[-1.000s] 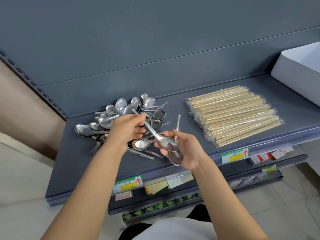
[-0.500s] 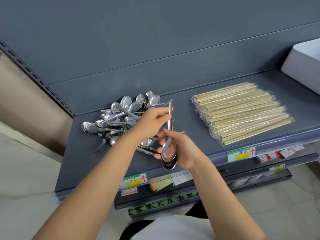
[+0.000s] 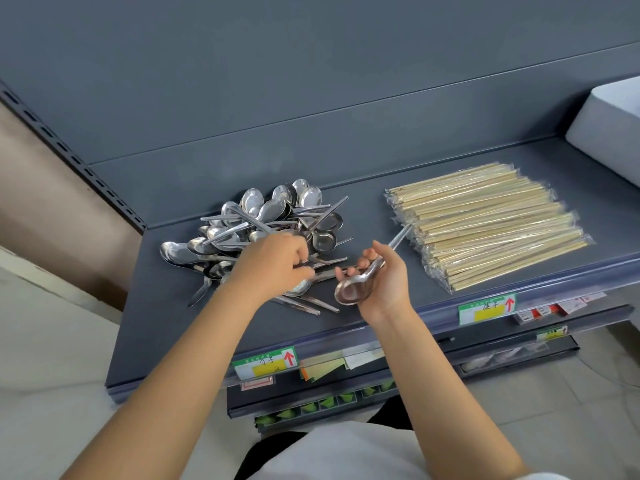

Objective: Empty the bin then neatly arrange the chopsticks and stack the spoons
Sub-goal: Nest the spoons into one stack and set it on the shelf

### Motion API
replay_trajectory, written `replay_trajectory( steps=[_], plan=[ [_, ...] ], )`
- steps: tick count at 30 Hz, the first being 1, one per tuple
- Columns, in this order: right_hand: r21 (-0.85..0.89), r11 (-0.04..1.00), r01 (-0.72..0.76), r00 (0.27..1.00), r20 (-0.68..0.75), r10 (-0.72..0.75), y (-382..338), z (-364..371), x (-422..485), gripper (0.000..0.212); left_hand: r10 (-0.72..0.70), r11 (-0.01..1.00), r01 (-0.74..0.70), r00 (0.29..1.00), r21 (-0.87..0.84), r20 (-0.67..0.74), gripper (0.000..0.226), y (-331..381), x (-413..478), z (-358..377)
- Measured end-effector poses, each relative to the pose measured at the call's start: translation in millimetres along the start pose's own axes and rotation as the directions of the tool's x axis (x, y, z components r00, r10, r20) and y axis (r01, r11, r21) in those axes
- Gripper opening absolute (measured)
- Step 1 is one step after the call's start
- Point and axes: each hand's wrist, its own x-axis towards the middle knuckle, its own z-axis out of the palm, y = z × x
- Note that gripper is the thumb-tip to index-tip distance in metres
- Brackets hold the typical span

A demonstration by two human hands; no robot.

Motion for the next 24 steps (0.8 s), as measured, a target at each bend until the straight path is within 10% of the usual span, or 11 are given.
replay_trajectory(
  steps=[9,17,20,24],
  plan=[
    [0.083,0.989,0.124,0.987,-0.112,-0.115,4,-2,5,0.031,-0.134,0.93,0.183,0.977,-0.318,0.168,0.032,-18,1,13],
    [0.068,0.952,0.297,0.923,-0.277,-0.268,1,-6,-5,0.032,-0.222,0.513,0.375,0.927,-0.772,0.302,0.024,-17,-4,-11],
    [0.058,0.951,0.303,0.941,-0.175,-0.289,2,-2,-4,0.037,-0.168,0.359,0.381,0.924,-0.852,0.343,0.023,-8,-9,-13],
    [-0.017,0.986,0.167,0.986,0.004,-0.167,18,8,-6,0.04,-0.136,0.431,0.339,0.94,-0.836,0.311,0.019,19,-10,7]
  ],
)
